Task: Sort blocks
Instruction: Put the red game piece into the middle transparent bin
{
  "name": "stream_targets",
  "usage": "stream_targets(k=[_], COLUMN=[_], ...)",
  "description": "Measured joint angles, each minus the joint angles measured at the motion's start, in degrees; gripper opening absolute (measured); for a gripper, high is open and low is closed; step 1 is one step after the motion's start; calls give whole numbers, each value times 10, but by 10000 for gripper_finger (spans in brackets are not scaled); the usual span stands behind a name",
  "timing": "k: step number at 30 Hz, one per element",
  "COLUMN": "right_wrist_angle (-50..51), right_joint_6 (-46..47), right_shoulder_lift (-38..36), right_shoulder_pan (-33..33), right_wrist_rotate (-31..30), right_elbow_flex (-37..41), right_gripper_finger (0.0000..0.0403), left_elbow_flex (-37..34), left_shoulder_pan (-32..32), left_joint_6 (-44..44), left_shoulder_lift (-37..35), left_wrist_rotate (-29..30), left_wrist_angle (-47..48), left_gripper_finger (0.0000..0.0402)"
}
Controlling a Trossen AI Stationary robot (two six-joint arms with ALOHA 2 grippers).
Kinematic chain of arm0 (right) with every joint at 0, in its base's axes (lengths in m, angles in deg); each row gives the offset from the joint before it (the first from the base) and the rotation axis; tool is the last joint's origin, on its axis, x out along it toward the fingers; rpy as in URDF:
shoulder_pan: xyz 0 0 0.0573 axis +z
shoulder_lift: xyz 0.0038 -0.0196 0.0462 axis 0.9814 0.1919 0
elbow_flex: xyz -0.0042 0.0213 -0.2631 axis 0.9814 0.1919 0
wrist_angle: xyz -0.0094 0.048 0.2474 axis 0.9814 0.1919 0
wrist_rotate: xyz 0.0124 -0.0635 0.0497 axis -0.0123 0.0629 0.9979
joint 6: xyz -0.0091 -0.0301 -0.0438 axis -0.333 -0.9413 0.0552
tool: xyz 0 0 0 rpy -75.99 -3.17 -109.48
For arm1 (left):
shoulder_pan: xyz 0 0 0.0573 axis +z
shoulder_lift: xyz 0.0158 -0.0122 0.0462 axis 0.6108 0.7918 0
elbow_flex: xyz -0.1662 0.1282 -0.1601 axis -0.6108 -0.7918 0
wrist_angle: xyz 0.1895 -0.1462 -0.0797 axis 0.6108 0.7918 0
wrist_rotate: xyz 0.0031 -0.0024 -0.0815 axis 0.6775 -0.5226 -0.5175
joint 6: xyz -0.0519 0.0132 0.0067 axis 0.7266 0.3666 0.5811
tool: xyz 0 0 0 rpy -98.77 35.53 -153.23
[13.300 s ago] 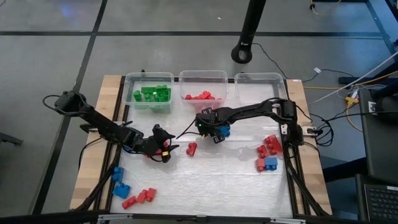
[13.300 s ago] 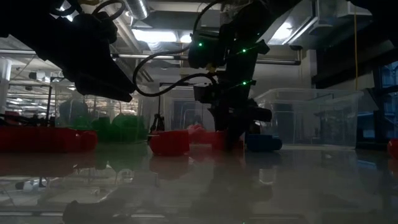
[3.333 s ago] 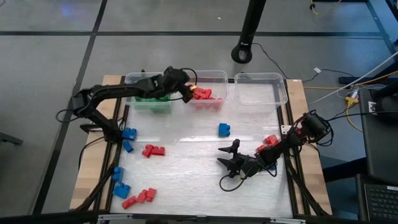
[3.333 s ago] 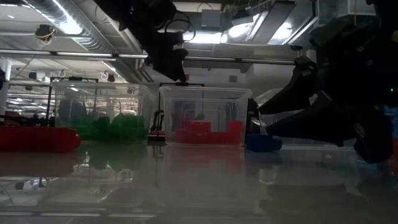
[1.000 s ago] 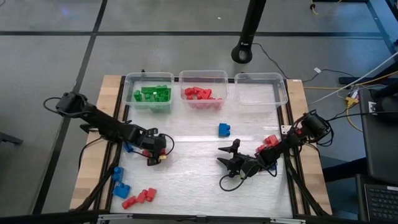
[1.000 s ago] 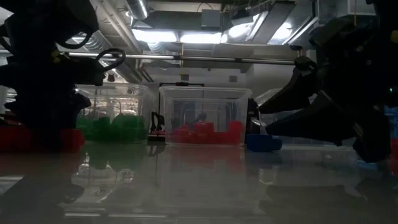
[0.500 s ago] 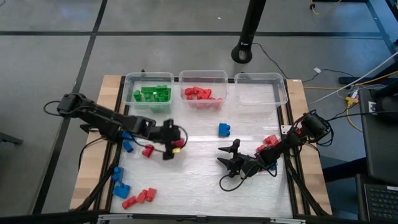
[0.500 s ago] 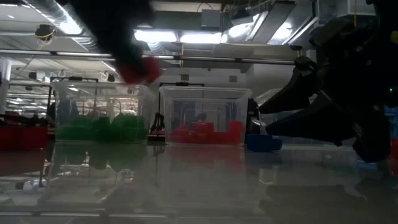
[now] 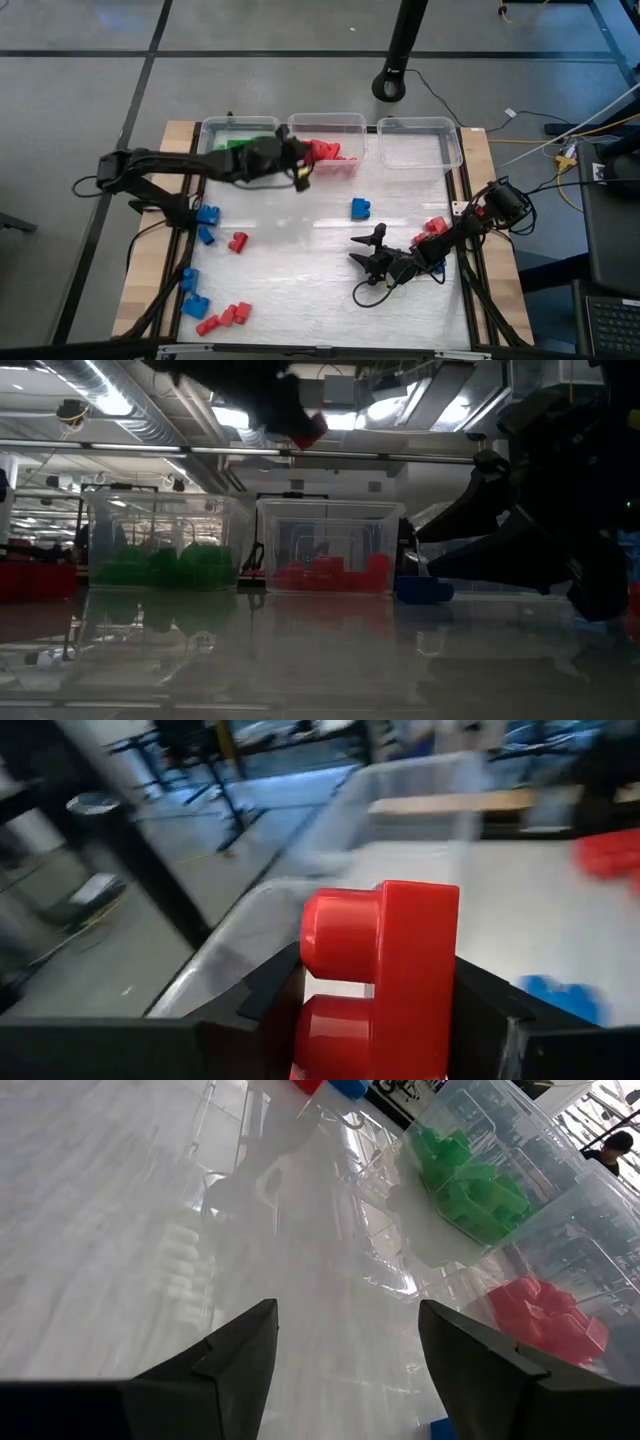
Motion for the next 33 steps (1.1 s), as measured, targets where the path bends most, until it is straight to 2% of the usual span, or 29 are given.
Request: stream_targets(k=[6, 13, 19, 24, 28, 33], right_wrist_angle=[1, 1, 1, 1, 1, 0], right_joint_6=[1, 1, 1, 1, 1, 2], right_shoulder_lift=[0, 0, 0, 0, 0, 0], right_shoulder_pan=[0, 0, 0, 0, 0, 0], right_wrist_rotate=[0, 0, 0, 0, 0, 0], right_elbow_flex=[0, 0, 0, 0, 0, 0], right_gripper_finger=[241, 241, 241, 241, 241, 241], left_elbow_flex=[-1, -1, 10, 45, 88, 125], left_shoulder_pan=[89, 138, 140, 126, 97, 26], left_joint_6=[29, 53, 38, 43, 76, 120], left_shoulder_lift=[44, 68, 68, 67, 58, 26], left_wrist_rotate=[-5, -7, -7, -7, -7, -7], left_wrist_angle=[-67, -66, -38, 43, 151, 306], left_gripper_finger=[170, 173, 228, 265, 271, 271])
